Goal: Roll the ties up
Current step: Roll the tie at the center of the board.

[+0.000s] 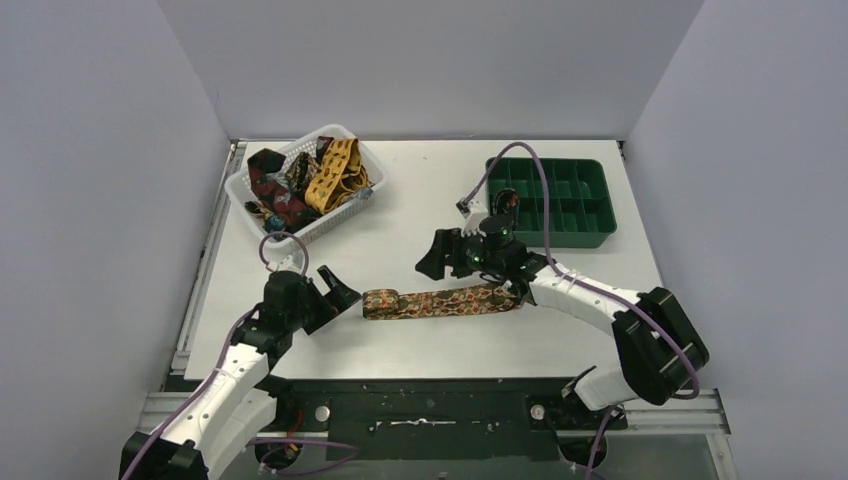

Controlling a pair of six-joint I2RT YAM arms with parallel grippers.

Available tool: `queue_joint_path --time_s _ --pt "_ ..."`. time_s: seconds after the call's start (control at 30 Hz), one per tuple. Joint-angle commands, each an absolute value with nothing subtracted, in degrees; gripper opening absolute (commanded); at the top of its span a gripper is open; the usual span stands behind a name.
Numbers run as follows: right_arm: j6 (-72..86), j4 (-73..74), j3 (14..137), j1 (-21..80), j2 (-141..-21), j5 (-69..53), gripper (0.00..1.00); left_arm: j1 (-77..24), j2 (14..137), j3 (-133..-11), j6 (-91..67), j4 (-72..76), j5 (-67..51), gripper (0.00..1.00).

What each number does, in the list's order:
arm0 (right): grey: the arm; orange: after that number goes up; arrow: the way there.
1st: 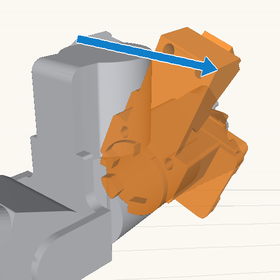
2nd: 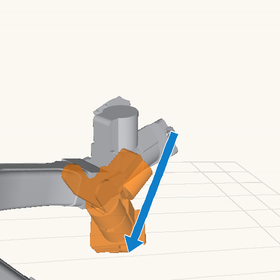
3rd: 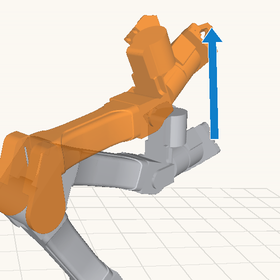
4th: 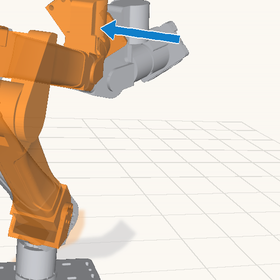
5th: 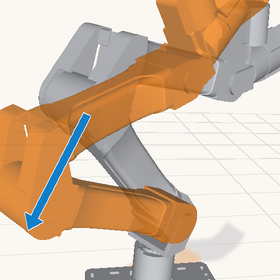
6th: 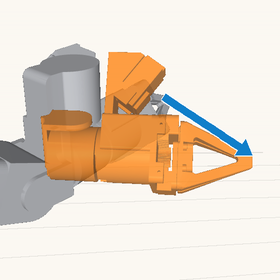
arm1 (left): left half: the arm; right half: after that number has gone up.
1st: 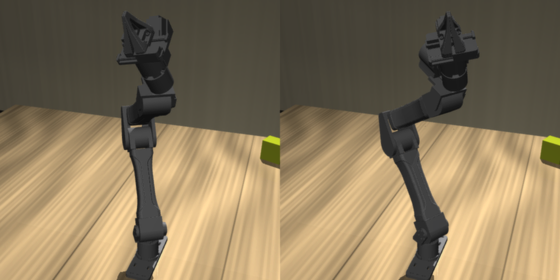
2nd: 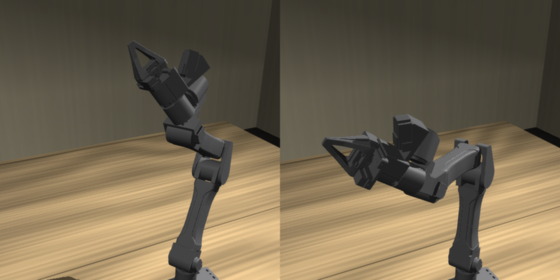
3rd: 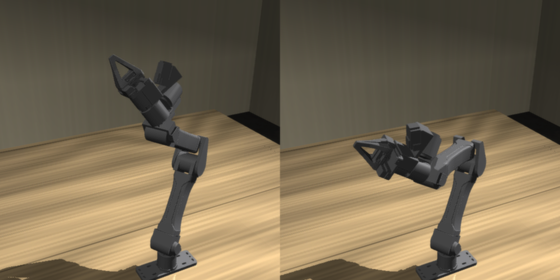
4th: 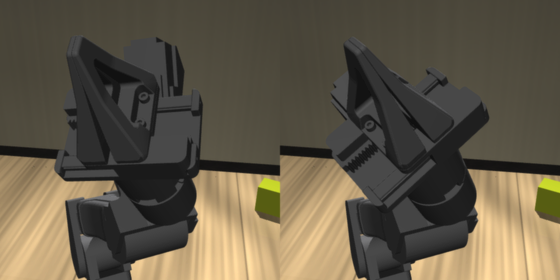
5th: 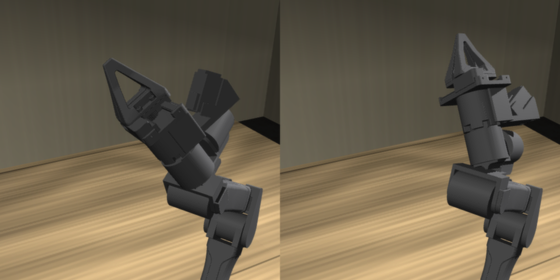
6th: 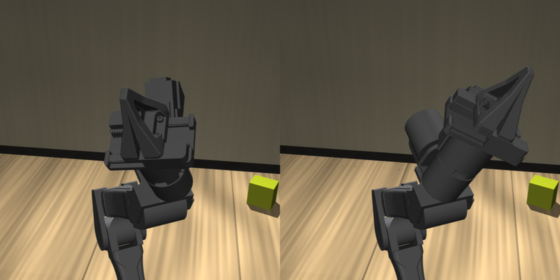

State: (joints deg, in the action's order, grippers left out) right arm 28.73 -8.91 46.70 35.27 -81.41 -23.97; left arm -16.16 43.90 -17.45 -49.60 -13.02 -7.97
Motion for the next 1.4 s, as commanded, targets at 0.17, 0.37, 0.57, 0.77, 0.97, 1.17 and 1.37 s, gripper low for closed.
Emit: queue_joint_path --time_s 0.17,0.37,0.57,0.77,0.97,1.17,1.37 --pt "45.5 -9.1 53.3 41.2 -94.3 -25.0 0.65 -15.6 47.5 -16.4 -50.2 -5.2 -14.2 0.94" --pt "48.8 -9.7 56.6 44.2 -100.6 -27.5 0.57 -15.4 50.2 -16.4 -49.8 -3.2 -16.4 0.91" --pt "51.9 -10.6 56.2 44.8 -103.6 -29.1 0.53 -15.3 52.1 -15.4 -50.4 -0.8 -18.5 0.88" --pt "52.5 -10.9 56.3 45.1 -104.9 -30.2 0.53 -15.2 53.2 -15.2 -50.1 1.3 -19.2 0.84" --pt "55.8 -15.3 53.9 45.0 -104.6 -31.6 0.45 -15.2 54.2 -14.9 -49.8 2.9 -20.4 0.82" --pt "56.0 -13.5 54.9 45.2 -105.5 -32.6 0.39 -15.2 55.9 -14.5 -49.7 5.9 -21.5 0.81" --pt "56.7 -13.6 53.7 45.4 -104.9 -32.8 0.37 -15.2 57.6 -14.4 -49.3 7.1 -22.2 0.79"
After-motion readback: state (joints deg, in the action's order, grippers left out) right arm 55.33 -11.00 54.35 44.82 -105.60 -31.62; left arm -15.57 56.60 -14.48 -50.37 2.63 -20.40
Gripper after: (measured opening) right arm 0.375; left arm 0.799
